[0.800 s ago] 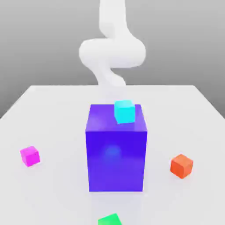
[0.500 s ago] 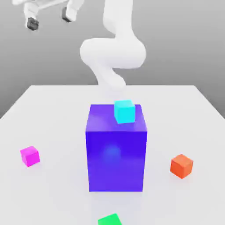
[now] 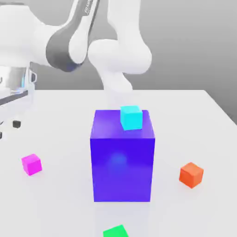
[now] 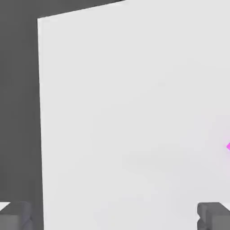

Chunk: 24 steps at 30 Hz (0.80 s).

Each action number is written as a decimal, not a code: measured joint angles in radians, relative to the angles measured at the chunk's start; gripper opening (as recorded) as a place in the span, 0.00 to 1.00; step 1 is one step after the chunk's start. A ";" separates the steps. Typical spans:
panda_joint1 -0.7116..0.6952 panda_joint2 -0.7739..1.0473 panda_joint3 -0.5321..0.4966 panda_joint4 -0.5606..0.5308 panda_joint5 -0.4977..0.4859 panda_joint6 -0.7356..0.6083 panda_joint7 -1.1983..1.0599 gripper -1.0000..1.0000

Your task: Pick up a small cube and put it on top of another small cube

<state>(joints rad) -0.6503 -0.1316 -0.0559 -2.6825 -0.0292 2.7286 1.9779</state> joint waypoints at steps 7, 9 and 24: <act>-0.127 0.178 -0.061 -0.096 0.048 0.115 0.261 0.50; -0.133 0.244 -0.050 -0.095 0.080 0.165 0.265 0.50; -0.171 0.346 -0.005 -0.079 0.109 0.249 0.252 0.00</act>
<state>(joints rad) -0.8214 0.2140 -0.0609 -2.7619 0.0801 2.9771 2.2294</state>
